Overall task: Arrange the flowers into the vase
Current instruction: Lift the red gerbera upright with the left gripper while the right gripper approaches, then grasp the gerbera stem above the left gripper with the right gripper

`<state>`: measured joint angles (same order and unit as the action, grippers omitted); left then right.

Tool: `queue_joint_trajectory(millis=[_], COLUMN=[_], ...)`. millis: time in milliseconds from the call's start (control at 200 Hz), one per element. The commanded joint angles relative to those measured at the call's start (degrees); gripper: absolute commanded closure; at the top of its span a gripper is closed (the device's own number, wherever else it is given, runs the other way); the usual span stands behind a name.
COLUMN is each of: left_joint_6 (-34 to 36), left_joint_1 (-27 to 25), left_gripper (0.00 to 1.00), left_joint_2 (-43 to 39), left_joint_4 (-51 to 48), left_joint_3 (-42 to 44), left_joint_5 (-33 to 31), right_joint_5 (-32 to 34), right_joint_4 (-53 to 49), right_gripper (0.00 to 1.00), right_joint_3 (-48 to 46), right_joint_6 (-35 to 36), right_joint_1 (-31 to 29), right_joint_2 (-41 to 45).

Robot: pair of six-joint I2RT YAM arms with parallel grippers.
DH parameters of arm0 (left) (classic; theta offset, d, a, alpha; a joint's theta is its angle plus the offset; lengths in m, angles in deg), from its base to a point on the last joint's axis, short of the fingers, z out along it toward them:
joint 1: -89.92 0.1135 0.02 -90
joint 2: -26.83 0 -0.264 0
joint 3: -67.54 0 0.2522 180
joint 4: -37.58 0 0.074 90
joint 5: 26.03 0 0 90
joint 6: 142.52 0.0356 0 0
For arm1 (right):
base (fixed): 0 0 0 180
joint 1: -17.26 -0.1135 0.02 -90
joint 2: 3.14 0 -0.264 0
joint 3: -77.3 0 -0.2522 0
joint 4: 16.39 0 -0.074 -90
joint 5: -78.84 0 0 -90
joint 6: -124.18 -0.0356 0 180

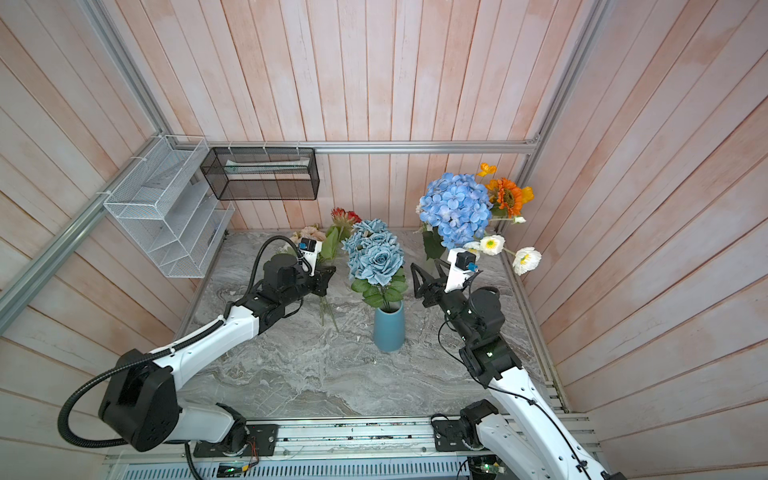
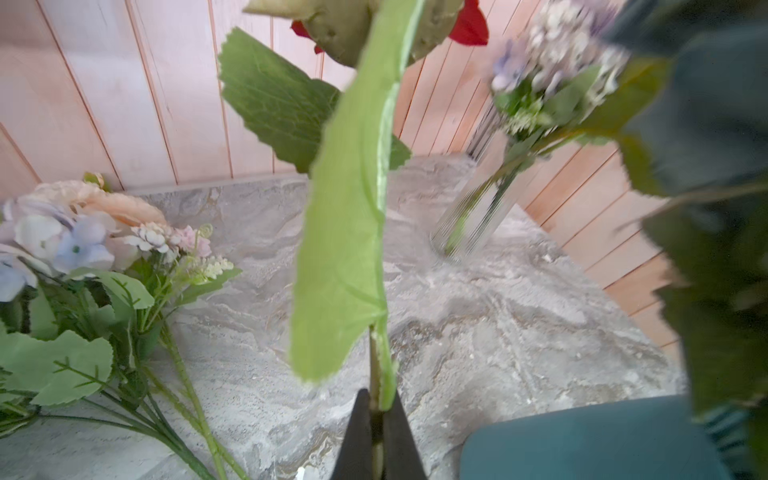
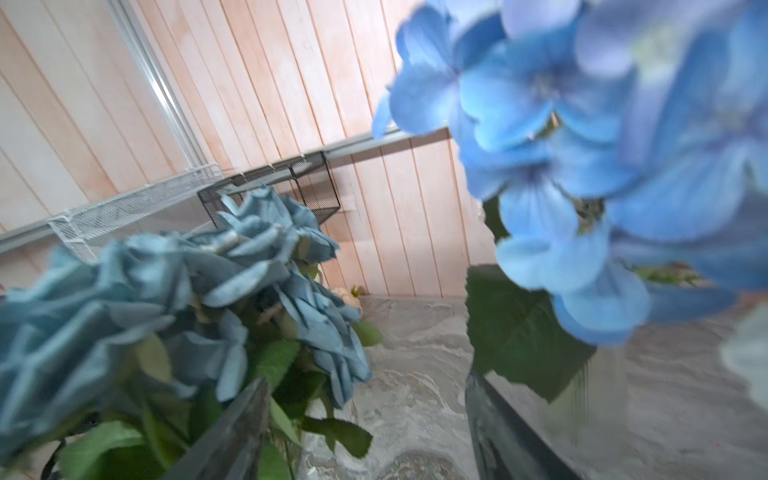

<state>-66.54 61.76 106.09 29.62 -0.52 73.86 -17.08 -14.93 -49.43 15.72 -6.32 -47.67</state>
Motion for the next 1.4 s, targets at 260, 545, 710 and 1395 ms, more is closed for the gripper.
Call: queue_joint_trajectory(millis=[260,545,710,1395], left_joint_6=[-4.9,-2.2,-1.2,7.6], left_joint_1=[0.3,0.3,0.2,-5.7], left_gripper=[1.00,1.00,1.00,1.00], left_joint_2=[-19.4,-24.3,-24.1,-21.7], left_joint_4=[15.1,20.8,21.7,15.1], left_joint_3=[6.2,5.7,5.7,0.4], left_joint_5=[-2.0,13.8,20.8,26.0], right_joint_5=[-15.8,-18.1,-20.2,-22.7], right_joint_4=[10.1,7.2,8.0,9.5], right_gripper=[0.32,0.35,0.38,0.68], right_joint_3=[13.8,25.5,28.6,30.7], right_joint_6=[0.4,9.8,8.9,7.6], right_joint_1=[-6.8,-21.5,-23.2,-23.5], right_joint_2=[-8.5,-21.5,-25.7,-28.4])
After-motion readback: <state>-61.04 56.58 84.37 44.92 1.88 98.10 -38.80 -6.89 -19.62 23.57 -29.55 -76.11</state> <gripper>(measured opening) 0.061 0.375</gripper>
